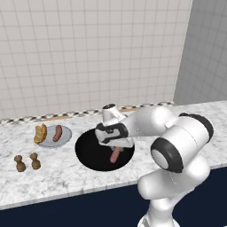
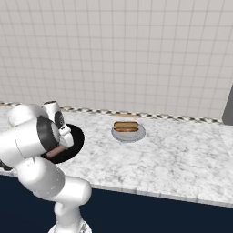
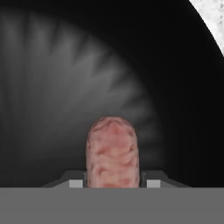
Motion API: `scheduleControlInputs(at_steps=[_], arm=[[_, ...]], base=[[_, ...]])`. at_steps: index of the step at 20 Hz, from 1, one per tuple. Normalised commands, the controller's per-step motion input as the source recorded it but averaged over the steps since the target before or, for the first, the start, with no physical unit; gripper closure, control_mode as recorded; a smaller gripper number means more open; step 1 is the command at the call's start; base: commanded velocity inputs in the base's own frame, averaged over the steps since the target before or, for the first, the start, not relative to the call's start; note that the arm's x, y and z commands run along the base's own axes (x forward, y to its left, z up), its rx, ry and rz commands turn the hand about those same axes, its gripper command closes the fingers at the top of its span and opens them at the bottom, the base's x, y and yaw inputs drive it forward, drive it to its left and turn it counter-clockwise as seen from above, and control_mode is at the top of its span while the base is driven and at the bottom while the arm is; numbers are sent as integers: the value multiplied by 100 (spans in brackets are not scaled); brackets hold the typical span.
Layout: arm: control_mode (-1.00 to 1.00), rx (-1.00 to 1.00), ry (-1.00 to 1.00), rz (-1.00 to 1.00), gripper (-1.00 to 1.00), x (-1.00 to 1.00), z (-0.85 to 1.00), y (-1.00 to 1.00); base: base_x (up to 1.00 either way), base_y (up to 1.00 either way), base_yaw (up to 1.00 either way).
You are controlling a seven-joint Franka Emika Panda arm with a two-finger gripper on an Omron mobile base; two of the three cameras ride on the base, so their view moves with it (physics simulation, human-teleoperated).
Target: Place one bun and one sausage from the bowl on each plate.
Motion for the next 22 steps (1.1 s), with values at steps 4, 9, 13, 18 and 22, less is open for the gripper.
scheduleControlInputs(at_steps=[4, 9, 13, 18, 22], arm=[[-100, 0, -18, -14, 100, -38, 98, -14], [-100, 0, -22, -30, 100, -54, 80, -73], [-100, 0, -20, -37, 100, -16, 49, -98], [-100, 0, -17, -35, 100, 0, 35, -100], [-100, 3, -21, -31, 100, 0, 11, -100]], base=[[0, 0, 0], [0, 0, 0], [0, 0, 0], [0, 0, 0], [0, 0, 0]])
